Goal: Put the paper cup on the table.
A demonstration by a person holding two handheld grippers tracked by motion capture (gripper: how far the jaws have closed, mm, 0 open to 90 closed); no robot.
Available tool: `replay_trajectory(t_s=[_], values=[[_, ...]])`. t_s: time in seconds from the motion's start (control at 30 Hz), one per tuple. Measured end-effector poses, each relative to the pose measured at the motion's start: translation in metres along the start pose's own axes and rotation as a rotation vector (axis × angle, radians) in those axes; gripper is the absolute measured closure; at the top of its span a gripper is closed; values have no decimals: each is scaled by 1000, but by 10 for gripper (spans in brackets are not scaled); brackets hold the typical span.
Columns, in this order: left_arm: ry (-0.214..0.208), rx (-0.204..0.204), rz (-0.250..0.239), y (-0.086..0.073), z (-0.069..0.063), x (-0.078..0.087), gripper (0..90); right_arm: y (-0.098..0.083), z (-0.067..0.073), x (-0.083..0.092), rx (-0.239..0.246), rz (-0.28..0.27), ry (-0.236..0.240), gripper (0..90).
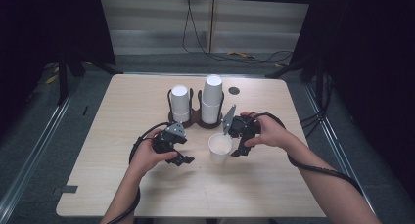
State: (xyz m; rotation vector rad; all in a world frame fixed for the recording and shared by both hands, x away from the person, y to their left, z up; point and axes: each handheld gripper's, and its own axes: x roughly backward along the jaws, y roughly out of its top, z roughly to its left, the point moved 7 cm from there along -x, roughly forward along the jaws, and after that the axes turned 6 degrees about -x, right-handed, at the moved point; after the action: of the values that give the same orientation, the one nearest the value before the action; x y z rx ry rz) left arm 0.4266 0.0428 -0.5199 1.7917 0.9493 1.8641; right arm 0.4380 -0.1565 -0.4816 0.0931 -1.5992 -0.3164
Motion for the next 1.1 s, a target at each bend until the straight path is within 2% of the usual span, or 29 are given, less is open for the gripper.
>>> replay_trajectory(t_s=[0.07,0.1,0.2,0.23,0.4,0.5,0.6,0.77,0.93,0.97,1.03,1.1], values=[[4,4,-6,-1,0,0,177,-2,-1,1,-26,-29,0,134],[2,-6,8,-3,0,2,177,-2,-1,1,-41,-45,3,134],[12,10,-5,-5,0,3,177,-4,-1,2,-69,-86,10,134],[13,5,9,-6,0,5,177,-5,-1,3,-76,-93,7,135],[19,13,-11,-6,-2,8,177,-12,-1,2,-130,-151,6,134],[22,7,-2,-6,-2,9,177,-17,1,1,-135,-166,6,133],[21,14,1,-8,-3,8,177,-20,0,1,-152,-206,6,132],[22,11,18,-12,-2,8,177,-29,1,0,-168,-218,3,132],[23,22,0,-11,-2,7,177,-39,3,-2,-214,-250,4,133],[21,10,15,-12,-2,7,177,-41,3,-3,-221,-253,3,133],[22,27,11,-13,-3,6,177,-46,3,-4,-235,-264,1,133],[27,23,13,-14,-2,6,177,-50,3,-6,-250,-269,-6,133]])
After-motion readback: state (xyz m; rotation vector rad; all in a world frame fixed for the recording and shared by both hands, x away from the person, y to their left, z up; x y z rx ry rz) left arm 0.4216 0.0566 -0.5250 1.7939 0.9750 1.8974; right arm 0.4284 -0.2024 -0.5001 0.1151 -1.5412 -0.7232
